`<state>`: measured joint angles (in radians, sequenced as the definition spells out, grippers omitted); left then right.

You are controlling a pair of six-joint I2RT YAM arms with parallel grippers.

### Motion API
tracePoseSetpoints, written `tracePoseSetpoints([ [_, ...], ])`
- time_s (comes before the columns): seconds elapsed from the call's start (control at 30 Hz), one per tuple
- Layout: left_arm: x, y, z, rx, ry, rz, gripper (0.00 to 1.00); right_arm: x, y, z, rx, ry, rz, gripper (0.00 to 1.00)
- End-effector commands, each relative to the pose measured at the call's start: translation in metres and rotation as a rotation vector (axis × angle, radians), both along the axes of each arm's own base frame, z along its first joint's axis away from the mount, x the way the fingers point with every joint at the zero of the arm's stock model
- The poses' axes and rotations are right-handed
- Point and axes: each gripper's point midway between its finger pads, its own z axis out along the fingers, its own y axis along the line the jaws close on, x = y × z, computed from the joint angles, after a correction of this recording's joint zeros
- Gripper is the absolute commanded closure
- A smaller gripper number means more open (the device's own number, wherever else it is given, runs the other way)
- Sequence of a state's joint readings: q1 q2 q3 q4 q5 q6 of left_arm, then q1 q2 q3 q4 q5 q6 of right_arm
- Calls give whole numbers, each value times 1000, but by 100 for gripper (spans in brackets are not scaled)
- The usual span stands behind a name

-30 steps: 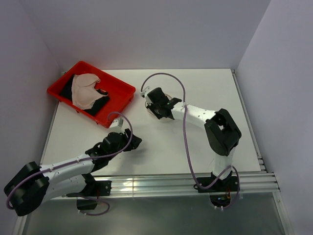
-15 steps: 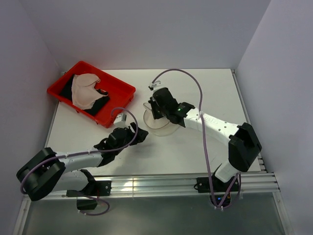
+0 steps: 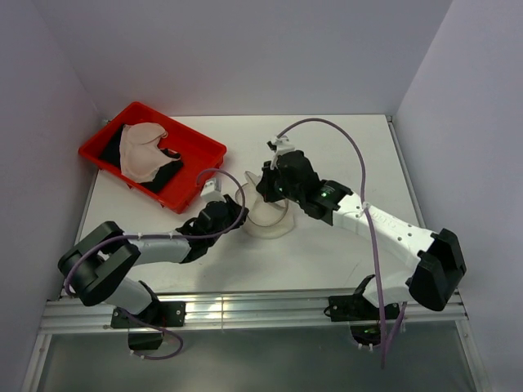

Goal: Place the bra in the laundry bag and zip it closed

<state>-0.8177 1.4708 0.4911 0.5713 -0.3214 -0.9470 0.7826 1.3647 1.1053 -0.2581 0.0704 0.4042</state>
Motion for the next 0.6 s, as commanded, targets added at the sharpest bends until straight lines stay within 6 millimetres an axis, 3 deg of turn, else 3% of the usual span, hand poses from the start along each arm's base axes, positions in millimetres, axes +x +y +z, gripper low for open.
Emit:
tracePoseSetpoints([
  [0.0, 14, 0, 13, 24, -50, 32, 76, -3, -2, 27, 101, -39, -5, 100],
  [0.03, 13, 2, 13, 31, -47, 36, 88, -4, -6, 32, 118, -46, -8, 100],
  [0.13, 8, 12, 14, 65, -44, 45, 100, -3, -17, 29, 152, -30, -29, 100],
  [0.43, -14, 41, 14, 182, -25, -5, 100, -2, -37, 29, 299, 27, -43, 100],
  [0.57, -16, 57, 8, 255, -6, -40, 96, 11, -47, 29, 375, 58, -65, 100],
])
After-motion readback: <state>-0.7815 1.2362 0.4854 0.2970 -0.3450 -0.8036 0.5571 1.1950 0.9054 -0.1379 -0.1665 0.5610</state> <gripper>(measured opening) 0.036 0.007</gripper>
